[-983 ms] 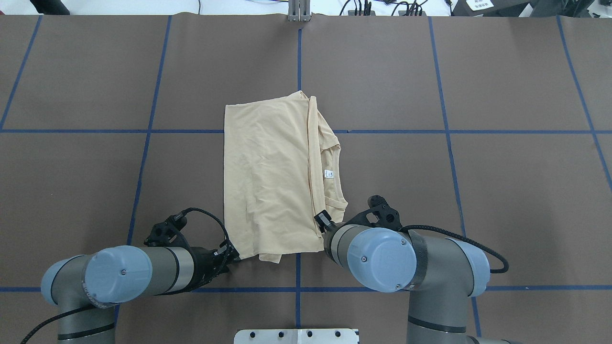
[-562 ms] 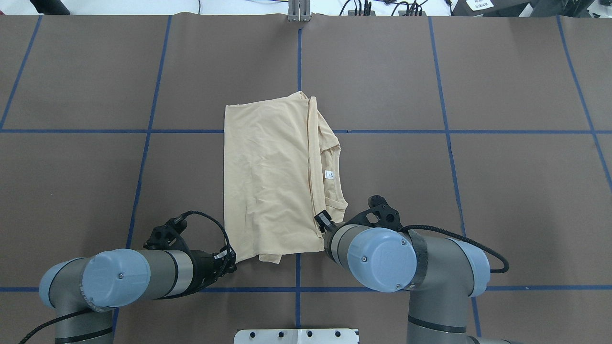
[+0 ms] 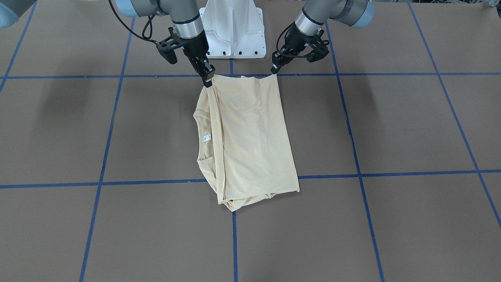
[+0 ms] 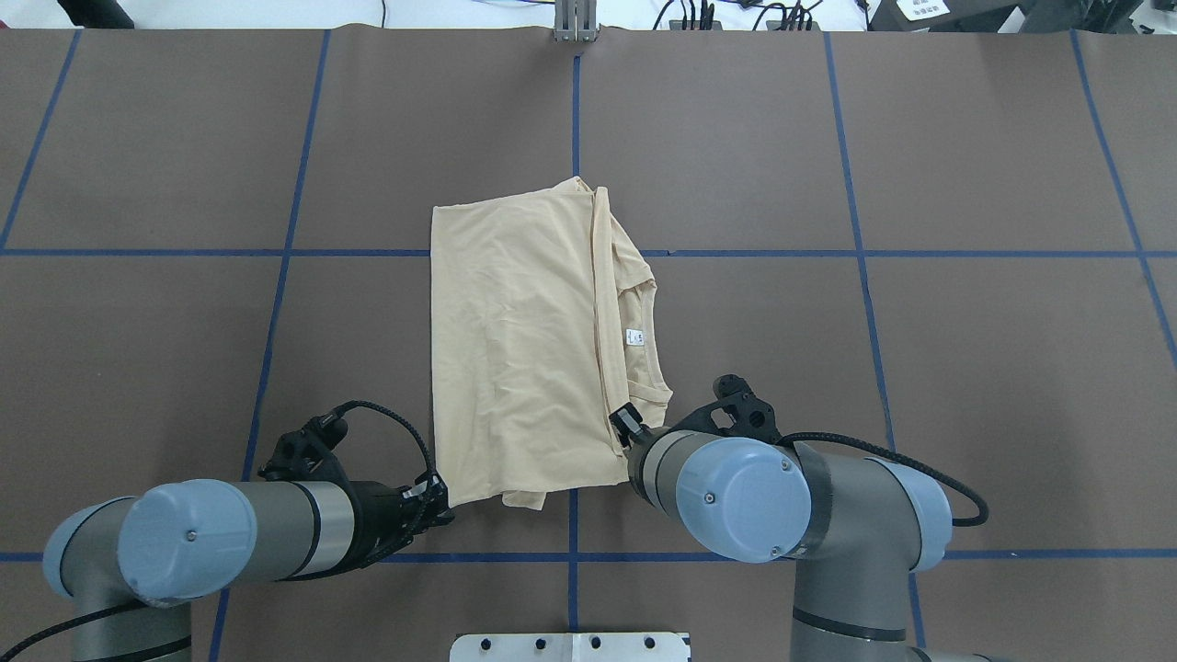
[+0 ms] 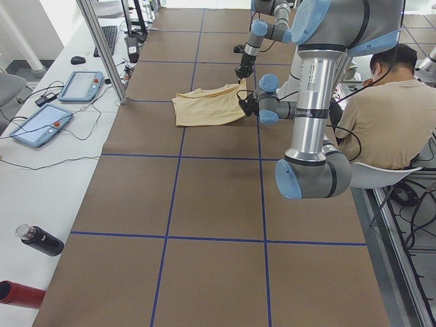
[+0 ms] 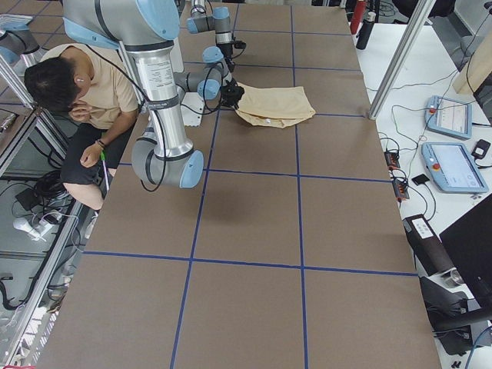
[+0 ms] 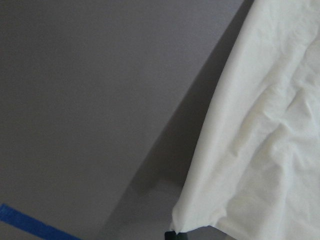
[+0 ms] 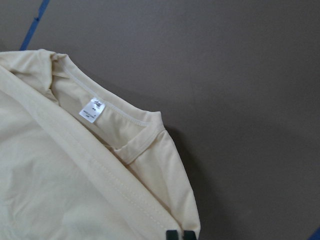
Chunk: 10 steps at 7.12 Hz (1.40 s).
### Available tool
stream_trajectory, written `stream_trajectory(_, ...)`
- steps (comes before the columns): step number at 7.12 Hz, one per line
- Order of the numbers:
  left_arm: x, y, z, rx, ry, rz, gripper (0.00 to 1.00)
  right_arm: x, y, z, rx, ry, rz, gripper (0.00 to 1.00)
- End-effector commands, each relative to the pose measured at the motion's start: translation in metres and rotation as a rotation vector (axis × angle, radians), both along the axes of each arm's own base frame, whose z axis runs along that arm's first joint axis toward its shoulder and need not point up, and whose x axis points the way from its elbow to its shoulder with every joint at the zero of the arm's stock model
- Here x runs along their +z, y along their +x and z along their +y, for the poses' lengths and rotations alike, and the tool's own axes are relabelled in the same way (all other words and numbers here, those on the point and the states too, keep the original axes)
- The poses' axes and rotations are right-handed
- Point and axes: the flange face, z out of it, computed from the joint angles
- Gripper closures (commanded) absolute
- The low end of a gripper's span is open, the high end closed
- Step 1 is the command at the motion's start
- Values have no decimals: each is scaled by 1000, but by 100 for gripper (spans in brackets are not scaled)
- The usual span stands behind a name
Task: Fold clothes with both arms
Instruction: 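Lift the near edge with both grippers and fold it away from the robot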
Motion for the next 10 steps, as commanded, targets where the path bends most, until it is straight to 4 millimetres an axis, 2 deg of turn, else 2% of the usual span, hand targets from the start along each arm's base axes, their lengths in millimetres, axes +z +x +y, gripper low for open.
stream_trajectory(1, -50, -66, 2, 61, -5, 44, 100, -35, 45, 19, -3, -25, 19, 100)
stream_trajectory(2, -56, -82, -43, 12, 58, 34, 100, -35, 39, -14, 43, -17, 39, 100)
stream_trajectory(3, -48, -75, -101, -18, 111, -22, 100, -52, 24, -74, 95, 24, 75, 100)
stream_trajectory(4, -48, -35, -156, -47, 127, -79, 100, -48, 11, -125, 96, 43, 145, 100)
stream_trajectory(5, -34, -7, -193, -55, 139, -132, 100, -53, -1, -164, 48, 33, 172, 100)
stream_trajectory(6, -28, -1, -217, -62, 170, -165, 100, -41, -37, -205, 47, 41, 164, 100)
stream_trajectory(7, -18, 6, -237, -69, 176, -193, 100, -24, -61, -243, 32, 76, 159, 100)
stream_trajectory(8, -6, 17, -258, -81, 188, -194, 100, -30, -65, -277, 10, 61, 176, 100)
stream_trajectory(9, 16, 31, -279, -100, 200, -184, 100, -15, -78, -292, -27, 72, 225, 100)
stream_trajectory(10, 41, 30, -305, -134, 230, -196, 100, -8, -69, -316, -20, 95, 217, 72)
